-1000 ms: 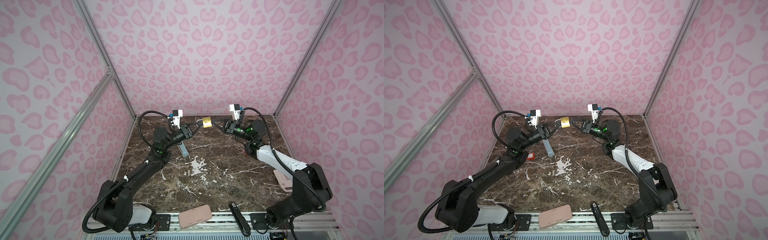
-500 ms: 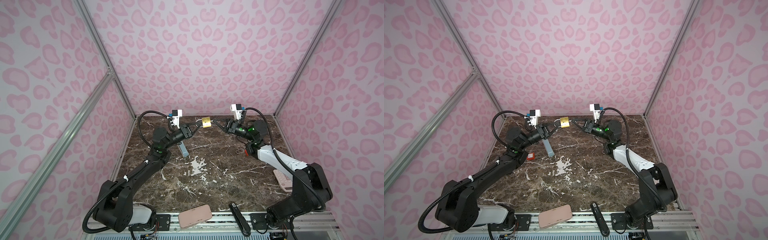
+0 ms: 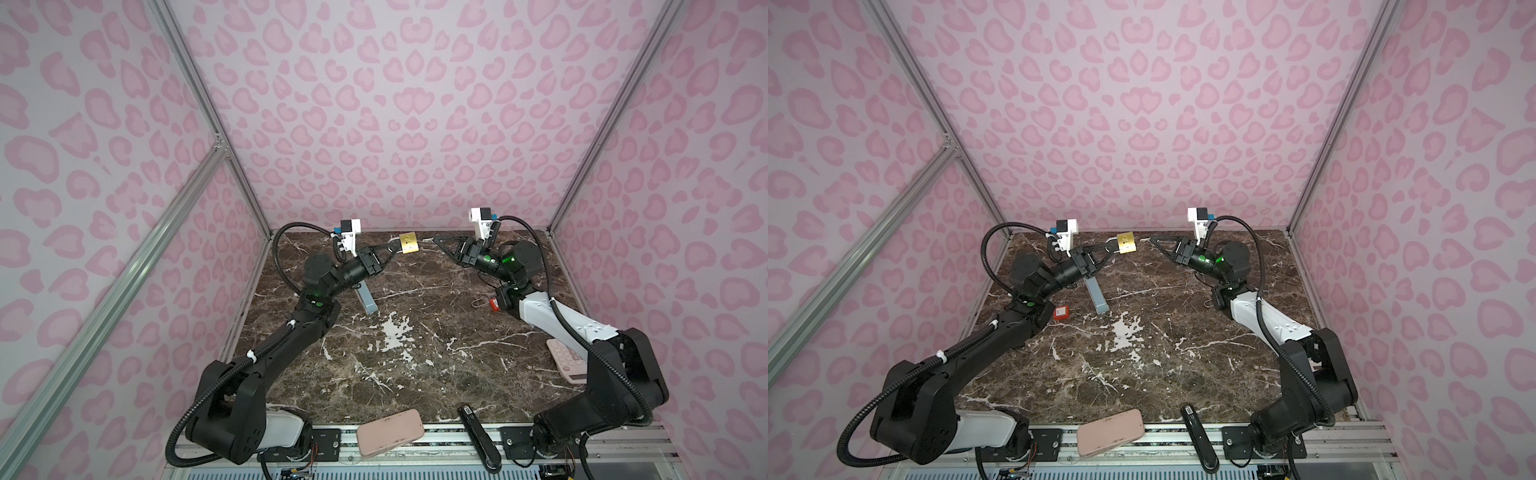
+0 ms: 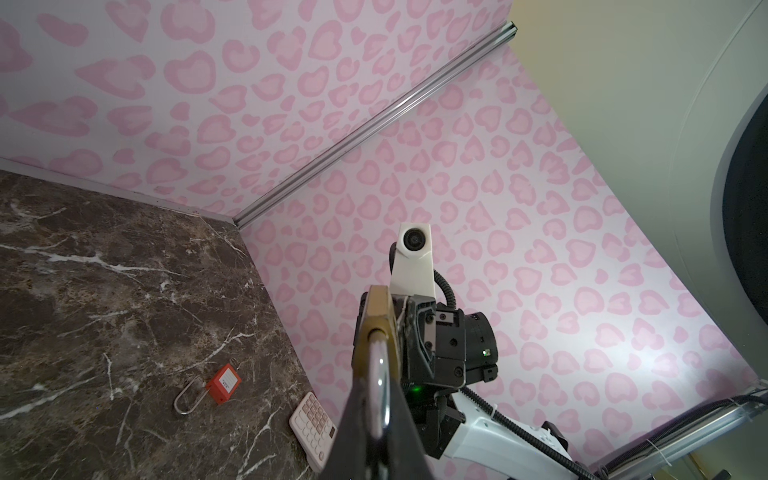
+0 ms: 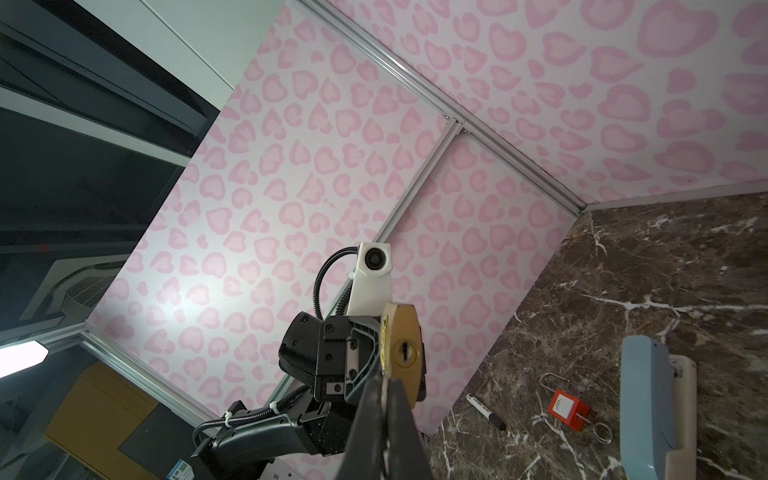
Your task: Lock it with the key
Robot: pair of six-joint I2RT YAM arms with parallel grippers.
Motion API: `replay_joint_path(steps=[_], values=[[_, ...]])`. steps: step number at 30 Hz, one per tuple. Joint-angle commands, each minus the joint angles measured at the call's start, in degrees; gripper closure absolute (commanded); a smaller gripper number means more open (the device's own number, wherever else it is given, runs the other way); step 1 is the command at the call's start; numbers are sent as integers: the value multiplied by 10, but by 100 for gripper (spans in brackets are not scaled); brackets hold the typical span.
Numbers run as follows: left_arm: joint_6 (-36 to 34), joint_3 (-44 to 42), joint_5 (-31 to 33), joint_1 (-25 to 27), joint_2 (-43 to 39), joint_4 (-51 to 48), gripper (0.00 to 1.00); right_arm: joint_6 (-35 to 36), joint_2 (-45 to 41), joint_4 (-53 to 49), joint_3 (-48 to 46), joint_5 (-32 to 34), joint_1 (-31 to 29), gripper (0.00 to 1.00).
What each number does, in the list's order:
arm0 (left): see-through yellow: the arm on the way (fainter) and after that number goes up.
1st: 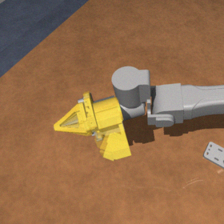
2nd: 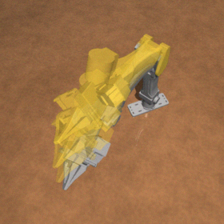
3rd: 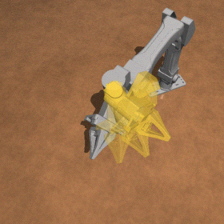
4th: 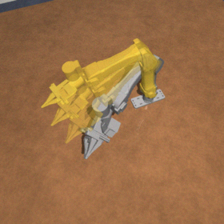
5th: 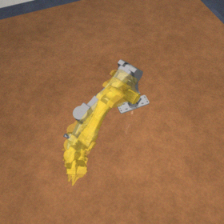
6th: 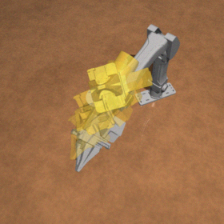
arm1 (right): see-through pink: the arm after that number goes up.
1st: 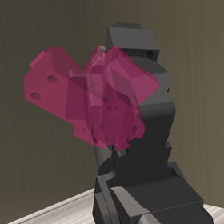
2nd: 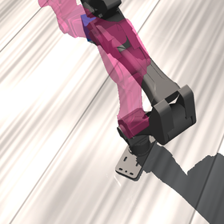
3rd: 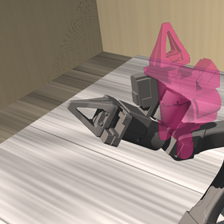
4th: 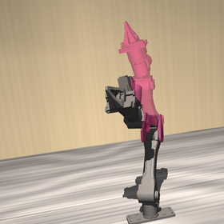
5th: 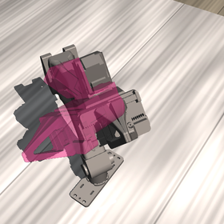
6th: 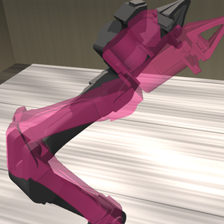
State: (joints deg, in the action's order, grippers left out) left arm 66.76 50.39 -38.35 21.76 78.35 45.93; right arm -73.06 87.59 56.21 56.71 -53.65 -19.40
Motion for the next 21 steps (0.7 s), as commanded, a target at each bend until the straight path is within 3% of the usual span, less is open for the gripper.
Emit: replay_joint_path(steps=[1, 8, 14, 21], values=[[-24, -2, 14, 0, -7, -16, 96, 5, -9, 11, -11, -1, 10, 100], [-150, 21, 16, 4, 27, -251, 97, 43, -33, -46, -29, -5, 27, 100], [-333, 70, 70, 34, 73, -509, 97, 74, -39, -95, -43, -4, 34, 100], [-483, 110, 112, 49, 126, -648, 97, 94, -37, -124, -45, -2, 37, 100]])
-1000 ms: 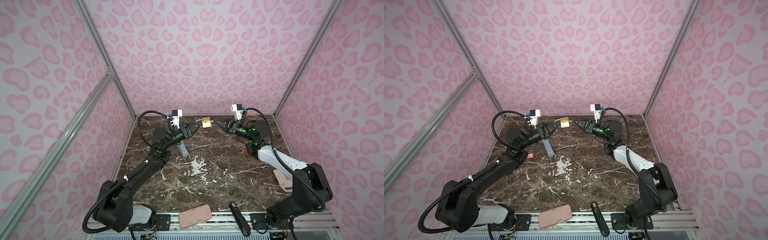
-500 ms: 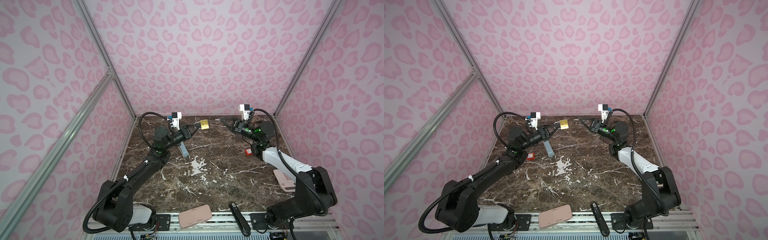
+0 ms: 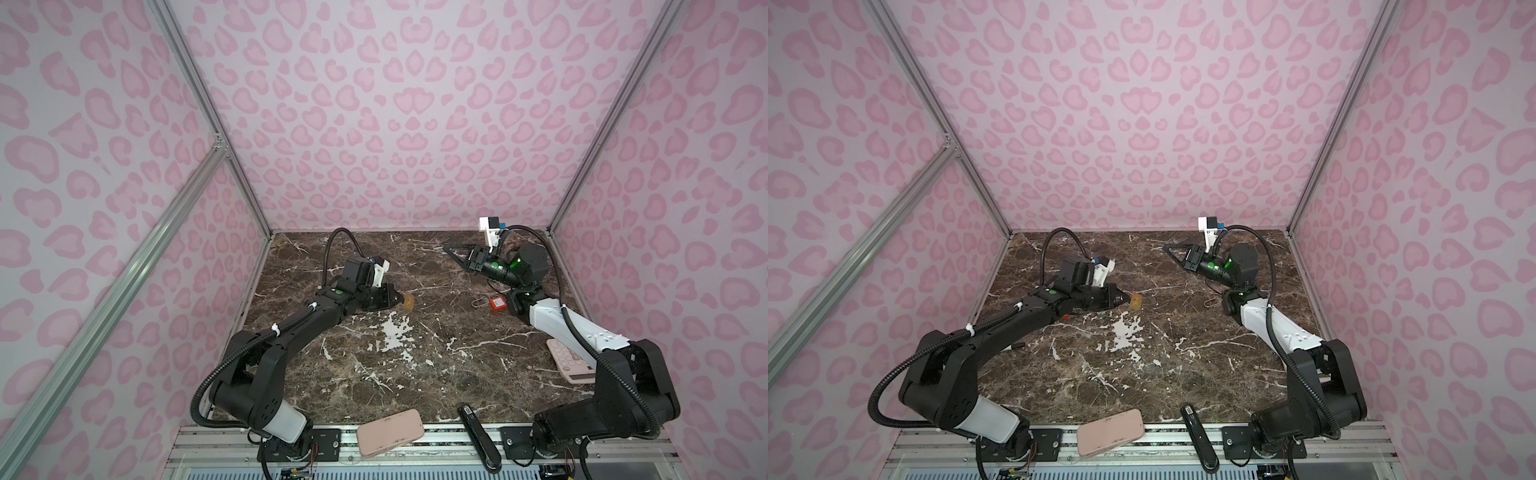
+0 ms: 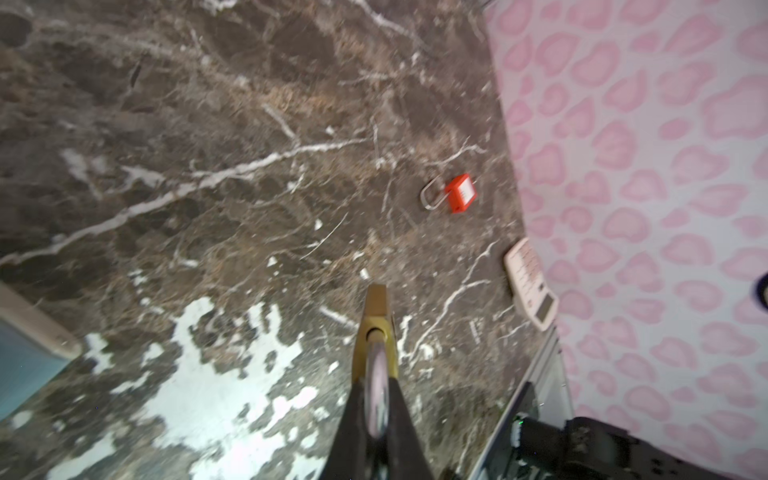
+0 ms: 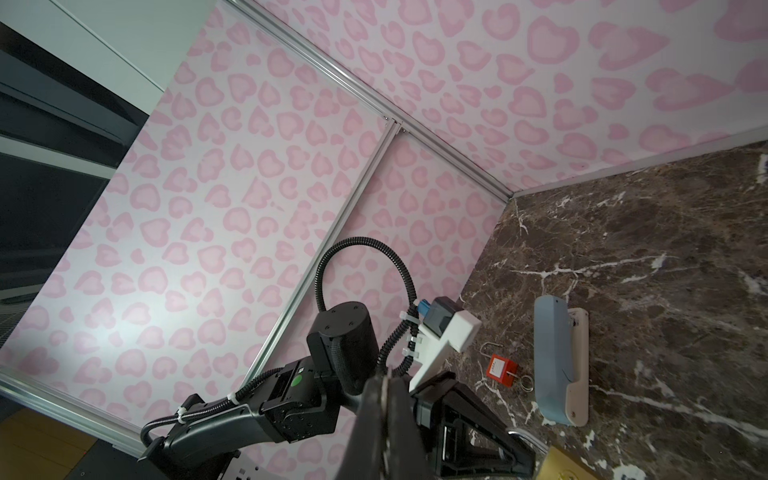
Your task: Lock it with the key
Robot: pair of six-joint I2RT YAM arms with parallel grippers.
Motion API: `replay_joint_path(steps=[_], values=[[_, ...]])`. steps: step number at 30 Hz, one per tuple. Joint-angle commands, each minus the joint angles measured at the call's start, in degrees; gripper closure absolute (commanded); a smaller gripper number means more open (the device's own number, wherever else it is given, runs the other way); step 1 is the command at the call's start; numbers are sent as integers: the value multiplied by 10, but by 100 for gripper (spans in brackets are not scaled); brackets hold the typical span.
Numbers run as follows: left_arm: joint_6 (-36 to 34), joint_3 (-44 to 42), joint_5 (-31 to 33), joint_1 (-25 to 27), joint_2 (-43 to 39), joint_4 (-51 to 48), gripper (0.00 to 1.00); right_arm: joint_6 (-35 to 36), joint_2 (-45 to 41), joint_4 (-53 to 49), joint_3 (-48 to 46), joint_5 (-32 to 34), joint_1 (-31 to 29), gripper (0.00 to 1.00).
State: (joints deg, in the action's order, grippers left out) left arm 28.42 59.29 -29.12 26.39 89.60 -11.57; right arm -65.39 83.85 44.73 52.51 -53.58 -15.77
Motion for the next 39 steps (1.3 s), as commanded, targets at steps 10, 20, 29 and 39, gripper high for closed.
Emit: replay_joint_path(steps=[10, 20, 29, 39], values=[[-145, 40, -25, 20, 89, -94, 97, 32, 2, -34, -2, -3, 1, 100], [-156, 38, -10, 24, 116, -84, 98, 32, 4, -36, 0, -5, 2, 100], [-178, 72, -2, 25, 151, -98, 85, 19, 13, -20, 10, -11, 1, 100], [-176, 114, 21, 23, 193, -122, 74, 20, 14, -21, 10, -12, 2, 100]])
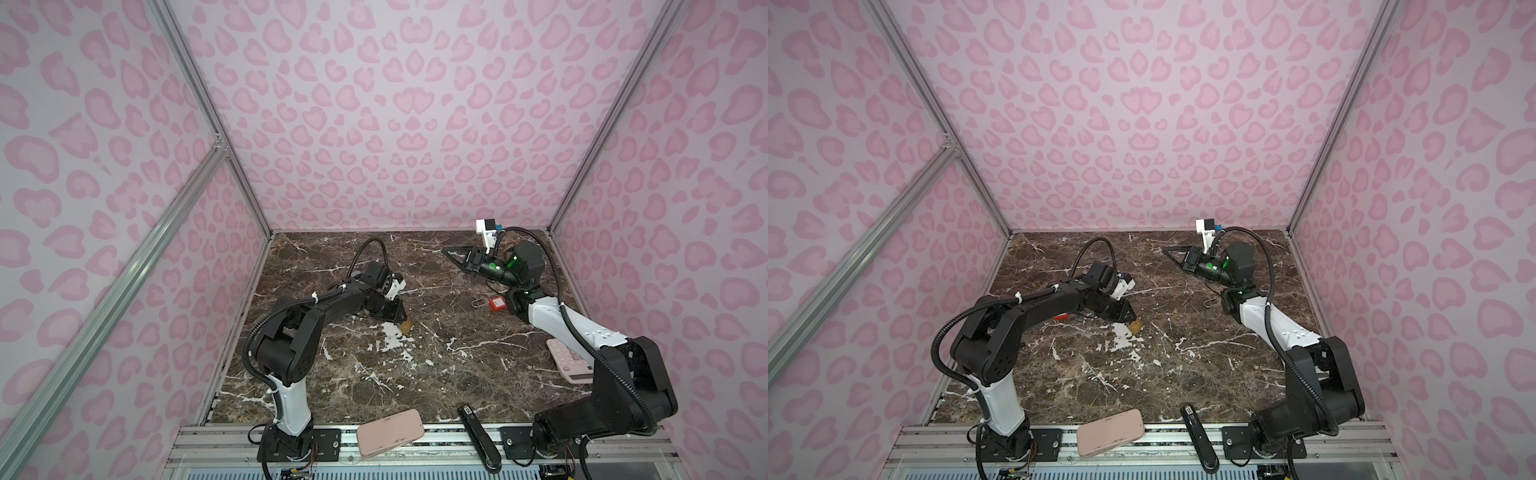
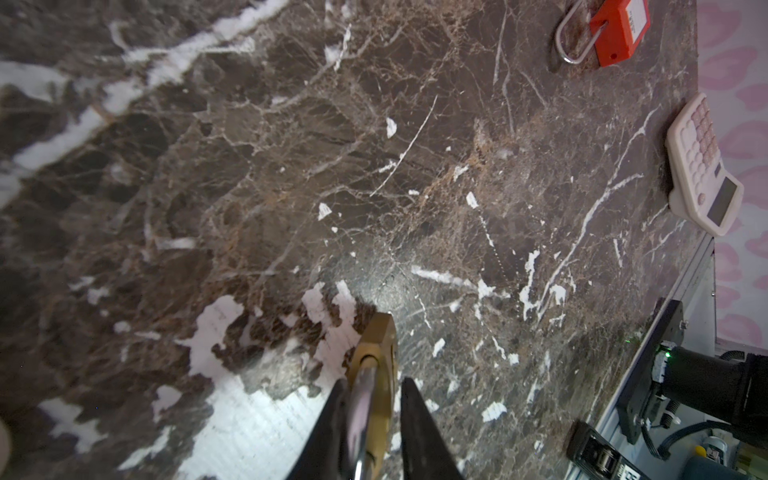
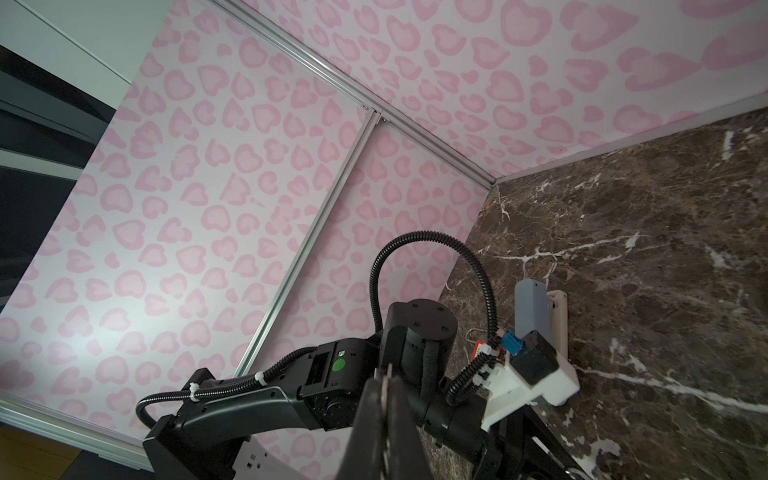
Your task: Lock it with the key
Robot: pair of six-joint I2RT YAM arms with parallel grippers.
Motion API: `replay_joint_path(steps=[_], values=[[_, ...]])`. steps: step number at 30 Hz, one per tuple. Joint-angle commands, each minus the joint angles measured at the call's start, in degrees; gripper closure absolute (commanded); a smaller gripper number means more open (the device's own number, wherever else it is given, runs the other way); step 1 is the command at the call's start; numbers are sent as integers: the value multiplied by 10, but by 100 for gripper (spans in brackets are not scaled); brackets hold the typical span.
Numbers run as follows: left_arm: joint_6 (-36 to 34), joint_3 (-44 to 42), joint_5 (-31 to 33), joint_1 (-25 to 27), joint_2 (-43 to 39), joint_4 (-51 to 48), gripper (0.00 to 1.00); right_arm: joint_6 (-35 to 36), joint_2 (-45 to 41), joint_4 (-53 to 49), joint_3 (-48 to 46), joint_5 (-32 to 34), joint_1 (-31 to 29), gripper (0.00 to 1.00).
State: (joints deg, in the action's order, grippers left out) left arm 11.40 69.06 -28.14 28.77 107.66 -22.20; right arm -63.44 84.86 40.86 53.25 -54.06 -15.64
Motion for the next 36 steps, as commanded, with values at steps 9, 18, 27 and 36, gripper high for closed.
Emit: replay_joint_path(steps=[9, 18, 27, 36], values=[[-13, 106, 10, 1, 85, -60, 71, 1, 1, 17, -1, -7, 1, 100], [-1, 137, 28, 2, 101, -60, 60, 18, -11, -6, -17, 4, 2, 100], [6, 159, 12, 4, 116, -63, 53, 44, -20, -27, -75, 54, 5, 100], [43, 152, 27, 4, 38, -14, 53, 30, -49, -52, -186, 215, -5, 100]])
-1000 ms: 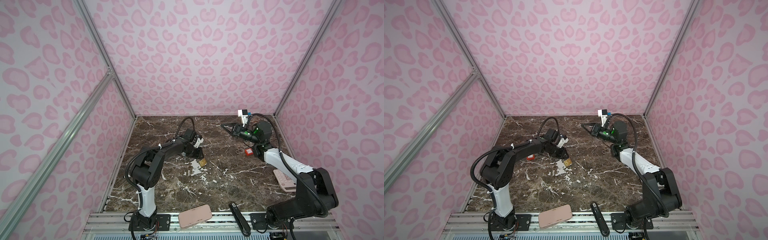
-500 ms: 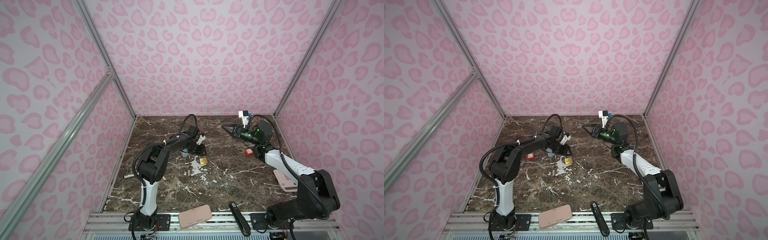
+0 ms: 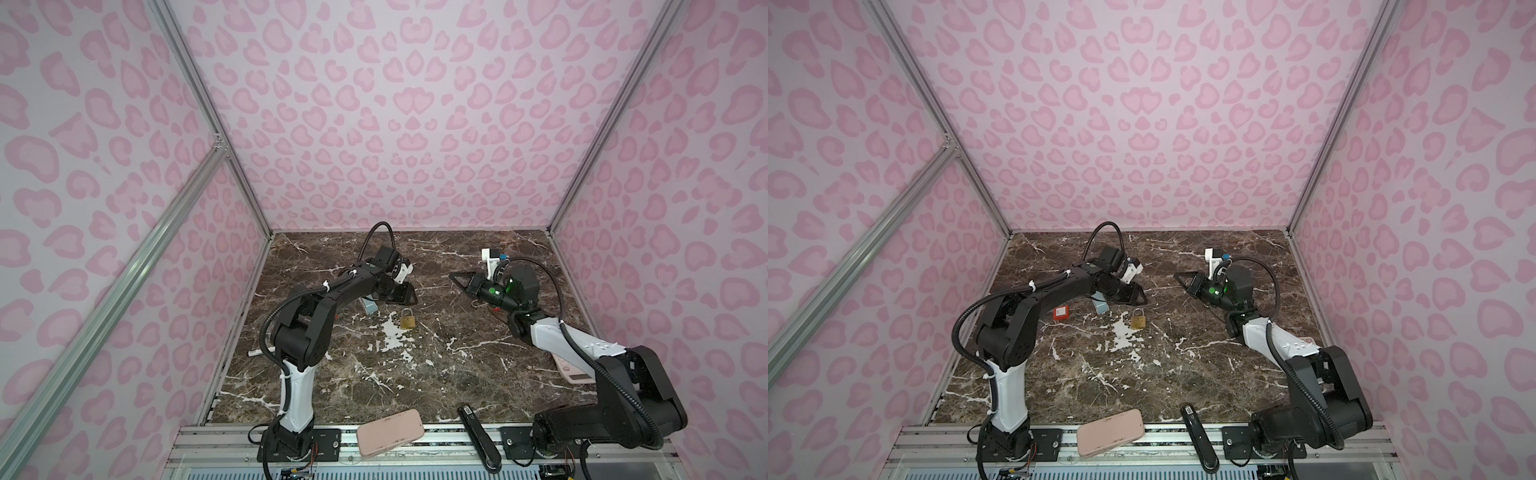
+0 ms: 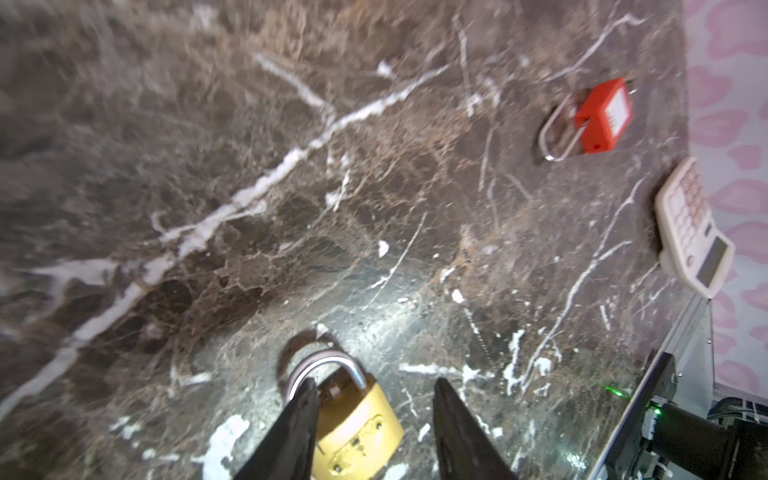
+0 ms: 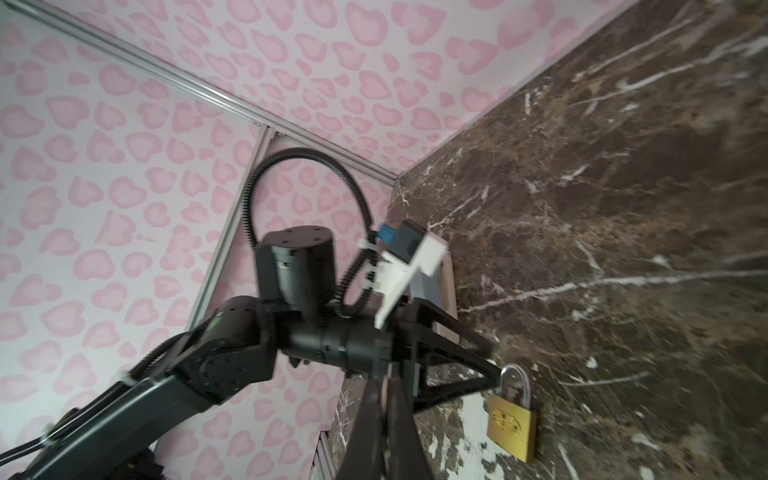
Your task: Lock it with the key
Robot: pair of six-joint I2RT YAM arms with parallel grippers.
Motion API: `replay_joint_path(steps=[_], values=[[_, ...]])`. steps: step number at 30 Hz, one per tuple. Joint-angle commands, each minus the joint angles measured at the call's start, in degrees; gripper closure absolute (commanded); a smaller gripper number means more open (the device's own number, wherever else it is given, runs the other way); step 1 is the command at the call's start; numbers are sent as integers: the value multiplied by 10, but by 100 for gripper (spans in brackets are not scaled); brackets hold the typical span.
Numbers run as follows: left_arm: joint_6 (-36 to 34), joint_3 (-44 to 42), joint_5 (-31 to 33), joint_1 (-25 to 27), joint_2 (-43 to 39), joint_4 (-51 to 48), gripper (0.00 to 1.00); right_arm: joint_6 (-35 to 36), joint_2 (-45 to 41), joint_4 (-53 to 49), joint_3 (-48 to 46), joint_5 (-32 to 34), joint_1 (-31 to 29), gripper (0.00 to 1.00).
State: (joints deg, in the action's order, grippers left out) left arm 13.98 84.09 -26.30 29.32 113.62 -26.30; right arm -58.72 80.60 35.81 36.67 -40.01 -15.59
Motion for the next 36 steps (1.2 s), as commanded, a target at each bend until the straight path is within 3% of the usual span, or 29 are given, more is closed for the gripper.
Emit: replay_joint_path(steps=[1, 4, 8, 21, 36], values=[[22, 3, 10, -1, -32, 28, 53, -25, -14, -32, -25, 104, -15, 100], [39, -3, 2, -1, -71, 32, 53, -15, -53, -133, -35, 222, -70, 100], [63, -42, 14, -1, -137, 59, 52, -33, -57, -119, -60, 298, -130, 100], [104, -156, 12, 1, -230, 90, 51, -131, 97, 85, -90, 276, -175, 100], [96, -193, 23, 1, -255, 83, 51, -159, 186, 152, -71, 271, -193, 100]])
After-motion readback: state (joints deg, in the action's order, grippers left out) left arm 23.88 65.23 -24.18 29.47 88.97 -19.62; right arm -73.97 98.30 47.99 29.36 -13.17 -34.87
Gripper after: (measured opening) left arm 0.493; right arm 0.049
